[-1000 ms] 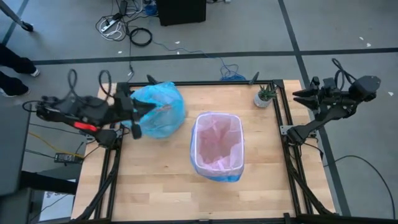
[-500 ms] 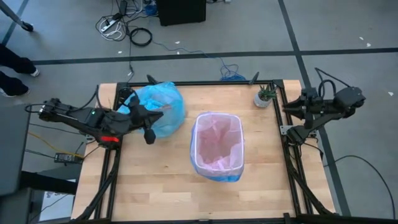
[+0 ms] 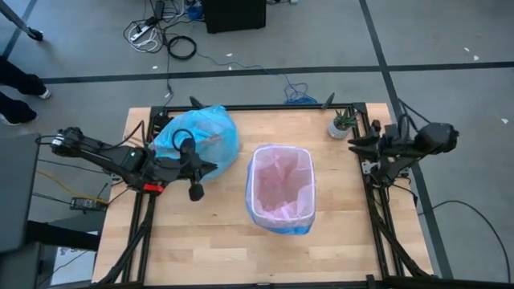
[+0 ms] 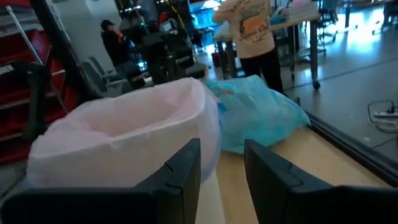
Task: Place trash/remove bag and relplace
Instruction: Return to Home Position
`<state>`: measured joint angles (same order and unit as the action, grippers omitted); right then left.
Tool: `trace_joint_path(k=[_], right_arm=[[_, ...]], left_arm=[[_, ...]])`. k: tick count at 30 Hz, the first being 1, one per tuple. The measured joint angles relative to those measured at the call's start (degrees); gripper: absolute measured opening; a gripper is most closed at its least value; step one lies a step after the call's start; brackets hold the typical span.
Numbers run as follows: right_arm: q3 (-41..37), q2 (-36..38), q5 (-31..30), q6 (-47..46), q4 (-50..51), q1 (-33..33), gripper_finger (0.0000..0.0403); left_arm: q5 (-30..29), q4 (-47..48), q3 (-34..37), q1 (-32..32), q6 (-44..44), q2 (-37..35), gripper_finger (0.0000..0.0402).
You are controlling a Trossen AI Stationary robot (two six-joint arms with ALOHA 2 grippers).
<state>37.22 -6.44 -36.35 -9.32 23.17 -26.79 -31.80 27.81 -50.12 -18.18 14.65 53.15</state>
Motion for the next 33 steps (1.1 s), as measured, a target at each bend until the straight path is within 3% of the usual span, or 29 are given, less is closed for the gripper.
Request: trace_joint_path(k=[7, 15, 20, 25, 33], right_arm=[[-2.7, 0.1, -3.5, 4.6, -3.0, 0.0, 0.0112], [-2.7, 0.6, -8.8, 12.7, -3.7, 0.0, 0.0111], [-2.6, 0.8, -6.9, 12.4, -4.1, 0.0, 0.0111], [-3.3, 0.8, -4.3, 9.9, -5.4, 0.0, 0.0111], [-17.3, 0.8, -4.0, 9.8, -24.0, 0.0, 0.0111]], left_arm=[[0.6, -4.7, 6.3, 0.1, -2.4, -3.8, 0.0033], [0.6, -19.6, 20.6, 0.1, -8.5, -19.8, 0.0033], [0.5, -24.4, 27.2, 0.1, -10.1, -30.1, 0.0033], [0.4, -24.7, 30.4, 0.1, -10.2, -35.0, 0.0033], [-1.0, -24.9, 31.5, 0.5, -11.6, -35.5, 0.0033]])
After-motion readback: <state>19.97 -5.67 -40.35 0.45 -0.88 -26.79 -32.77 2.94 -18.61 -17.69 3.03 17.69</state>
